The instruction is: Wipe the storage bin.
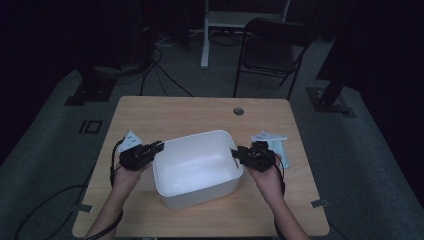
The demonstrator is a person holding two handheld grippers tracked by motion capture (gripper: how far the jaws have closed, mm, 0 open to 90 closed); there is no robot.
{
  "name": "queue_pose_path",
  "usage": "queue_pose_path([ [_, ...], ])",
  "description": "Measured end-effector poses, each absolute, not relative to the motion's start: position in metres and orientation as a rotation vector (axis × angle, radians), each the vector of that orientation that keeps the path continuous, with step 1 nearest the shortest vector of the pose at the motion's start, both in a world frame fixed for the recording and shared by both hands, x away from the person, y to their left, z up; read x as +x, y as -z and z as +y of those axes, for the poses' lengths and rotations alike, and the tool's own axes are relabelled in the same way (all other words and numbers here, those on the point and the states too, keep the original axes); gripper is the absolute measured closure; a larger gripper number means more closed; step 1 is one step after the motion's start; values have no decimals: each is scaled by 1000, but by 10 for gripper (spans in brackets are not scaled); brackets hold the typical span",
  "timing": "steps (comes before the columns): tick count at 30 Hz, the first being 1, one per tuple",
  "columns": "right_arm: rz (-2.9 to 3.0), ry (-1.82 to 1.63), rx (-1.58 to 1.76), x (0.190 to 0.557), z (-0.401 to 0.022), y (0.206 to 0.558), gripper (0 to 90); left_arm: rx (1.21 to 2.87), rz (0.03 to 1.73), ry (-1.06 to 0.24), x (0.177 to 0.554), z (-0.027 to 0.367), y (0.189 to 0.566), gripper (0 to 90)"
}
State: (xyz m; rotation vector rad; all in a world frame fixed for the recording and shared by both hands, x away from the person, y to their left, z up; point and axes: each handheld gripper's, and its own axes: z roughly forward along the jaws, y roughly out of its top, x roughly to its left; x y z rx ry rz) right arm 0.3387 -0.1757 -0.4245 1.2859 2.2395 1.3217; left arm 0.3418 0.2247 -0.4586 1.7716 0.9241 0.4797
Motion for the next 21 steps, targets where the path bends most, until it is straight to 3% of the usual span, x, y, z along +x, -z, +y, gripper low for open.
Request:
queue_pose_path([
  [21, 2109, -1366, 1279, 342, -226, 412, 536, 1741, 918, -479, 341, 226, 461, 805],
])
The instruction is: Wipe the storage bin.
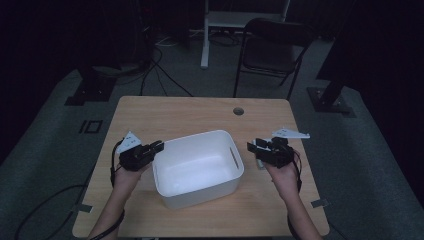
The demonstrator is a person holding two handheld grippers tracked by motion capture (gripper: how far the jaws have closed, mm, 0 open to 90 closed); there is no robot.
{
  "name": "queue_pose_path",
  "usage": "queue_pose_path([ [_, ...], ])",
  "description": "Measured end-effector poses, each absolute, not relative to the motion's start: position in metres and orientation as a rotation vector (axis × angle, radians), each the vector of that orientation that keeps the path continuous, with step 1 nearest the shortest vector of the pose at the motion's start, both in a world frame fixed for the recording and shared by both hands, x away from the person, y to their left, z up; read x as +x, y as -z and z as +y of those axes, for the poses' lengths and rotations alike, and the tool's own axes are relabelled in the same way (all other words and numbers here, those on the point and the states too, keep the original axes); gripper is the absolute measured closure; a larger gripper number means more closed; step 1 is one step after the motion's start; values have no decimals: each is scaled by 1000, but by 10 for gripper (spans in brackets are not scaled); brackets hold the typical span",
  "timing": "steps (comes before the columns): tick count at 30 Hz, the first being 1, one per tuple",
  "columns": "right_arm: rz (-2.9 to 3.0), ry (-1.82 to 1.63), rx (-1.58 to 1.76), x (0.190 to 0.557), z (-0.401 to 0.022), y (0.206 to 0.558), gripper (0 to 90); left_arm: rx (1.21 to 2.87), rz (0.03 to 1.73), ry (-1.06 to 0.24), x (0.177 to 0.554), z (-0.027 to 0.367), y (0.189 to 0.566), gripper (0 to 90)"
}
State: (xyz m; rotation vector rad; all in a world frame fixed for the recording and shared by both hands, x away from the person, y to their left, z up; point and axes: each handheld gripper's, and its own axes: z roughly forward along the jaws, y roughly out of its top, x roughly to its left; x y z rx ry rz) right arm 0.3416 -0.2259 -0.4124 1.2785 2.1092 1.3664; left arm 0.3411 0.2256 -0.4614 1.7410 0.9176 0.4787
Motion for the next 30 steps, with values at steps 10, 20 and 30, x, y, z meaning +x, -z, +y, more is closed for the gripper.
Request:
queue_pose_path([
  [10, 2039, -1328, 1331, 352, -258, 430, 504, 1743, 917, -481, 341, 225, 461, 806],
  [20, 2001, -1260, 1402, 371, -278, 457, 479, 1736, 922, -479, 341, 225, 462, 805],
  [30, 1979, -1202, 1438, 387, -291, 482, 450, 1732, 921, -477, 341, 226, 462, 805],
])
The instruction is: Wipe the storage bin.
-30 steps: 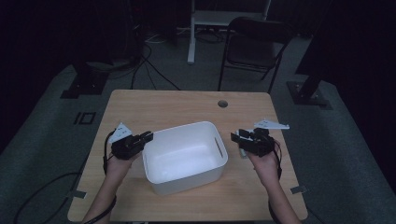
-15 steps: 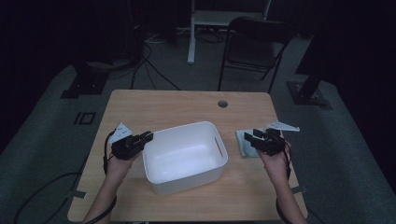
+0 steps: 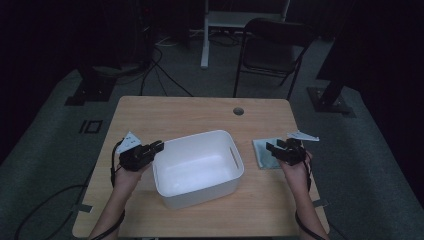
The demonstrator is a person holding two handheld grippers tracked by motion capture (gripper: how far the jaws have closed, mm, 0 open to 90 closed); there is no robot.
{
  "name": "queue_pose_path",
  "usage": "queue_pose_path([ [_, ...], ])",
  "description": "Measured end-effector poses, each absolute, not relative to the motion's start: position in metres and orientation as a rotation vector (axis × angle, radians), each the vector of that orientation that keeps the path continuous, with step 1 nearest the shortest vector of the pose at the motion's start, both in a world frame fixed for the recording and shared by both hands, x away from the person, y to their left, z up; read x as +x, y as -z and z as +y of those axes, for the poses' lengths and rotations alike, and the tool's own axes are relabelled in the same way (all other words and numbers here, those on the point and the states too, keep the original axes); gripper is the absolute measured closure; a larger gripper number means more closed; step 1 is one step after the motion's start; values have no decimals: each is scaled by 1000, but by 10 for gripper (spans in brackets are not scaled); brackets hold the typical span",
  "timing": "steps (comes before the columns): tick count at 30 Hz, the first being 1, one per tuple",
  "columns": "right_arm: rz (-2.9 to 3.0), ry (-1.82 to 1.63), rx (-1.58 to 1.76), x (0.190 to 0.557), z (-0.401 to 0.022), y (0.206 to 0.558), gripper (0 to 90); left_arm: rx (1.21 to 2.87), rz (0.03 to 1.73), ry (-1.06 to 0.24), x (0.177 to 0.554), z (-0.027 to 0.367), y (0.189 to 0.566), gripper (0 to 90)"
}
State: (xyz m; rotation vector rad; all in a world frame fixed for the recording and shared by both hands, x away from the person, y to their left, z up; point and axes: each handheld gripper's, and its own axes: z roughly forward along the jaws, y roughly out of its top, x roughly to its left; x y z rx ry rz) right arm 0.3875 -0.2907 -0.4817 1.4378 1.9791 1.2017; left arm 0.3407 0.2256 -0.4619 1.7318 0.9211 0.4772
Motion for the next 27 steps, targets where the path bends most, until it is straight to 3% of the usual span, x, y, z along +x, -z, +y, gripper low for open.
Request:
queue_pose_path([
  [18, 2031, -1073, 1489, 411, -281, 522, 337, 1728, 919, -473, 341, 226, 462, 805],
  [27, 2035, -1044, 1520, 418, -281, 534, 329, 1727, 920, -473, 341, 226, 462, 805],
])
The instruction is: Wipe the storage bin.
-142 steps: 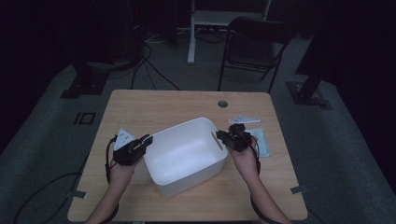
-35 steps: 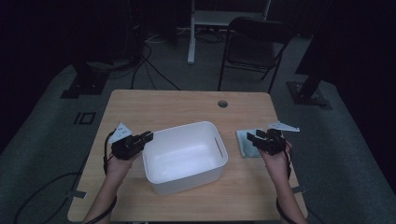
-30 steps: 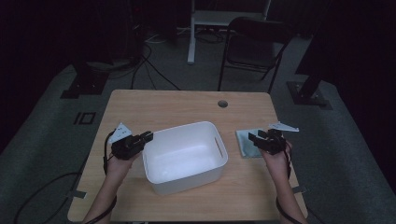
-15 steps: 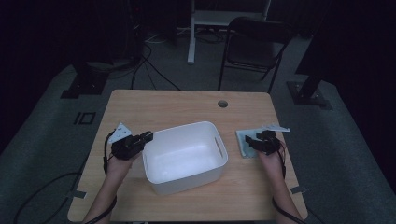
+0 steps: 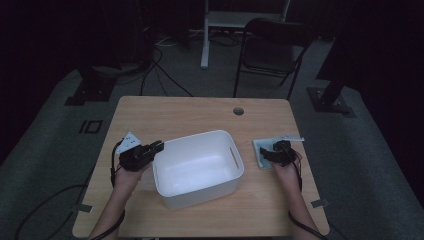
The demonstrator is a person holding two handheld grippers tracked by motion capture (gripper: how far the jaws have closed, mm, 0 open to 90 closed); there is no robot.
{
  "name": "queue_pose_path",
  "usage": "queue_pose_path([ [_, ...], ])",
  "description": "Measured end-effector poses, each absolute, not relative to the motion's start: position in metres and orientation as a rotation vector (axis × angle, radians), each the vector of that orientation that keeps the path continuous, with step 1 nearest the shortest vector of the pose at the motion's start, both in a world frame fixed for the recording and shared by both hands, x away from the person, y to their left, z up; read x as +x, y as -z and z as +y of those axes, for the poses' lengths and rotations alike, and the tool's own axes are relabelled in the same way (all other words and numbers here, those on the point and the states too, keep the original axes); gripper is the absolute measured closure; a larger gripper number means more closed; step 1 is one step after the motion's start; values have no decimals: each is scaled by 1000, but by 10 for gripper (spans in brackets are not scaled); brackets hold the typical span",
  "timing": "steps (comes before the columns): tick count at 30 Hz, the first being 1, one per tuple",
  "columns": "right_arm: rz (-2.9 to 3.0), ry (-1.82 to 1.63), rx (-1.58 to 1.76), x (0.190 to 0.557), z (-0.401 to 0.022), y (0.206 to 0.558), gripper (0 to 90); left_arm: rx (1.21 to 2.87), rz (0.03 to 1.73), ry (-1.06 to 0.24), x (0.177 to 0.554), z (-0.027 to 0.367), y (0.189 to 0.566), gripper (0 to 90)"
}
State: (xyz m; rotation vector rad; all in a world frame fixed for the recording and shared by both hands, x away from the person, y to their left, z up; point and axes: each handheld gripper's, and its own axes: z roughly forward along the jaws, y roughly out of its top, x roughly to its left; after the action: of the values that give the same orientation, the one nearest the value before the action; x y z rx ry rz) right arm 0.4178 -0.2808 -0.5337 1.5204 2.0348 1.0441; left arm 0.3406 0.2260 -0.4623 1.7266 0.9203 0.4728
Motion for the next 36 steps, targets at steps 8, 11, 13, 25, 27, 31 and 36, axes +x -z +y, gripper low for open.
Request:
queue_pose_path([
  [8, 2041, -989, 1523, 422, -277, 543, 306, 1725, 921, -475, 341, 226, 462, 805],
  [11, 2039, -979, 1509, 422, -276, 544, 293, 1727, 920, -475, 340, 226, 462, 805],
  [13, 2056, -951, 1491, 422, -273, 544, 284, 1726, 920, -475, 340, 226, 462, 805],
  [25, 2134, -902, 1397, 418, -268, 541, 512, 1723, 924, -476, 340, 225, 462, 805],
  [27, 2154, -903, 1386, 417, -267, 540, 601, 1726, 922, -479, 340, 225, 462, 805],
  [31, 2171, -897, 1397, 416, -265, 538, 808, 1726, 923, -479, 339, 225, 462, 805],
  [36, 2188, -898, 1412, 415, -264, 535, 846, 1729, 919, -479, 339, 225, 462, 805],
])
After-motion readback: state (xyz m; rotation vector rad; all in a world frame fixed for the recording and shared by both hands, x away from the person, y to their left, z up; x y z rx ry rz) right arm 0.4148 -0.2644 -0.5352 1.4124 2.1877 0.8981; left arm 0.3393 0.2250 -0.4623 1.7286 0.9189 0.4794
